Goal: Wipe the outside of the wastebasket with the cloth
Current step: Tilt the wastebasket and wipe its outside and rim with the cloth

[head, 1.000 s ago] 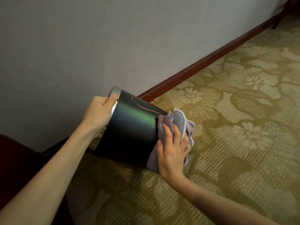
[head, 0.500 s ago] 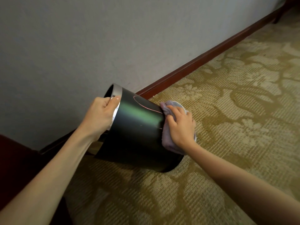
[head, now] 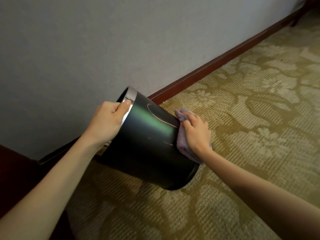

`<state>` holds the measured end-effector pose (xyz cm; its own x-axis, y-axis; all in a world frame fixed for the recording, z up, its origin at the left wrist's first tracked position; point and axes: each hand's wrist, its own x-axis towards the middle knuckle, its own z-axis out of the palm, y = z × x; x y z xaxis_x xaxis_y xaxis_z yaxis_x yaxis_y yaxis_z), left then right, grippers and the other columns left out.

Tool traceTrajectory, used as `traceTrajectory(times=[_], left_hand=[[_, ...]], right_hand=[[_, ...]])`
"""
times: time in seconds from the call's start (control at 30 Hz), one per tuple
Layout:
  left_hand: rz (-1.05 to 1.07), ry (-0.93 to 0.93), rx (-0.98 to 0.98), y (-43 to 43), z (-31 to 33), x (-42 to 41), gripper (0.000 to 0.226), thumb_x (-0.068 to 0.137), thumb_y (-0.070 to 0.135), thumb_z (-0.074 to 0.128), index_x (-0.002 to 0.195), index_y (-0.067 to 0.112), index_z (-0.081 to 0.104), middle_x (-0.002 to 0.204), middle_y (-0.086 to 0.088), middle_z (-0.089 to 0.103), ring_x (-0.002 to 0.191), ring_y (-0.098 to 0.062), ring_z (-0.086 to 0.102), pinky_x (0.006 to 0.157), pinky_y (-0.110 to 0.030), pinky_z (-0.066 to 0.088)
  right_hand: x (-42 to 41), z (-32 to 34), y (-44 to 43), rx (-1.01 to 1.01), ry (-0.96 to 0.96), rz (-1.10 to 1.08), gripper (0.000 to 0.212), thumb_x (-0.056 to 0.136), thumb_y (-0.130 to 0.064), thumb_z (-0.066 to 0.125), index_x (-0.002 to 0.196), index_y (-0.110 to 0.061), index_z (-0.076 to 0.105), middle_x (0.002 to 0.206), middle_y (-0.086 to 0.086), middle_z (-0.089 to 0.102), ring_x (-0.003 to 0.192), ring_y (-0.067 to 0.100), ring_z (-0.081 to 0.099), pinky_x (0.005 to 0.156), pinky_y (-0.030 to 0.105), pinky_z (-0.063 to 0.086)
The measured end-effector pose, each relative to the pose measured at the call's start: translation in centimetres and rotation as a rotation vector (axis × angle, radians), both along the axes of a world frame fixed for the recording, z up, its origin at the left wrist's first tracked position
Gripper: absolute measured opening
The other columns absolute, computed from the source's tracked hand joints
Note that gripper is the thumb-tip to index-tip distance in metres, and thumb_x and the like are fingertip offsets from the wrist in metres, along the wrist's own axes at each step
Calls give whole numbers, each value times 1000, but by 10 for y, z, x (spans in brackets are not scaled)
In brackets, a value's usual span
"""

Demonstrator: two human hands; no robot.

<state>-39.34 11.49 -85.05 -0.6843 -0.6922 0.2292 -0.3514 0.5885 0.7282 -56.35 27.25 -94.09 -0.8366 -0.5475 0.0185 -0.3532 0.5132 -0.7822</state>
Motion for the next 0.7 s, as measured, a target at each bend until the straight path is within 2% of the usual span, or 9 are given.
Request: traceTrajectory(times=[0.07,0.2,0.3,0.37,0.53,0.7], left_hand=[[9,-9,-22,3,3,-7,59,96,38,46,60,-8,40,55,-6,30,46,-10,27,51,-31,24],[17,-35,-68,8,8,-24,53,96,33,47,51,20,24,45,8,21,39,-8,19,47,-30,15],[6,-42,-41,11,11,-34,53,96,32,48,51,21,23,44,7,22,38,-7,19,46,-31,17],[0,-55,-37,10,14,-37,53,96,31,48,51,21,22,40,10,21,36,-7,19,42,-26,16],[-72,-74,-26,13,17,-40,54,97,31,47,50,20,23,36,9,22,33,-5,21,37,-21,14],[-125,-23,-20,19,14,-39,56,99,26,45,46,22,26,30,9,30,30,-4,26,36,-18,18]], right_hand=[[19,-2,7,-11,29,-90,38,94,-28,41,129,-29,54,142,-2,46,129,31,35,108,50,25],[58,-13,23,3,115,-218,44,94,-32,40,136,-24,44,144,4,40,130,36,29,105,53,22],[81,-22,33,27,163,-209,55,90,-42,27,140,-24,38,147,8,34,130,40,27,105,54,14],[95,-27,34,42,163,-191,58,88,-46,22,142,-26,34,149,9,29,130,39,23,106,55,11],[106,-31,33,50,117,-190,58,87,-48,21,143,-31,28,150,6,23,134,36,16,108,63,10],[83,-24,30,95,138,-199,56,88,-40,29,142,-26,33,150,7,27,132,40,22,107,61,11]])
